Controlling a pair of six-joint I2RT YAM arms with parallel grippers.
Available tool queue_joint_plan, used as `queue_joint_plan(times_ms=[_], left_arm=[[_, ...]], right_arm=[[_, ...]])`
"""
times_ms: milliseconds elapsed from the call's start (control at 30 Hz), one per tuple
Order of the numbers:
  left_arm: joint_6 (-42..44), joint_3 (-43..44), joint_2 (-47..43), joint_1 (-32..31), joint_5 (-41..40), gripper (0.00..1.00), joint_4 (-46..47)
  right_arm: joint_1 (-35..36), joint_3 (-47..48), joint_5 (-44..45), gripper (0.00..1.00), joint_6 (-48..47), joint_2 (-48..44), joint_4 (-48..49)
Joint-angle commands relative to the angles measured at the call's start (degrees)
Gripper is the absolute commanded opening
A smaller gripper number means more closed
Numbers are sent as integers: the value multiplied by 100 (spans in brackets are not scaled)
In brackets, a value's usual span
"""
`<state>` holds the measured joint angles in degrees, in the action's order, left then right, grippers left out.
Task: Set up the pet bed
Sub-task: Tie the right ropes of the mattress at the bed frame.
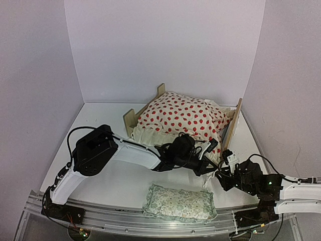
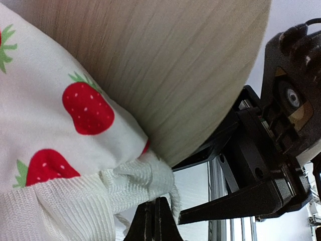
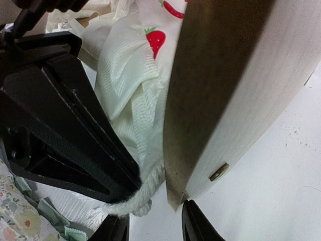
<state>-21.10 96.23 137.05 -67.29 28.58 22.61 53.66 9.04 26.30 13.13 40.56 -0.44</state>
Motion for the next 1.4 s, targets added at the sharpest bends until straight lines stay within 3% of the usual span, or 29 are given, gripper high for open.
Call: queue_joint_plan(times_ms=[0,233,500,1367], left_arm=[[-34,2,-101,24,113,0,261],[8,37,-93,25,87,0,214],[-25,-44,-139,24,110,0,273],[-65,-75,-148,27,218,0,314]], right_arm=[[0,329,-138,38,21,82,361],[3,400,-667,41,30,75,413],[-1,312,-299,38,11,-3,512],[-2,214,199,1,19,74,722]])
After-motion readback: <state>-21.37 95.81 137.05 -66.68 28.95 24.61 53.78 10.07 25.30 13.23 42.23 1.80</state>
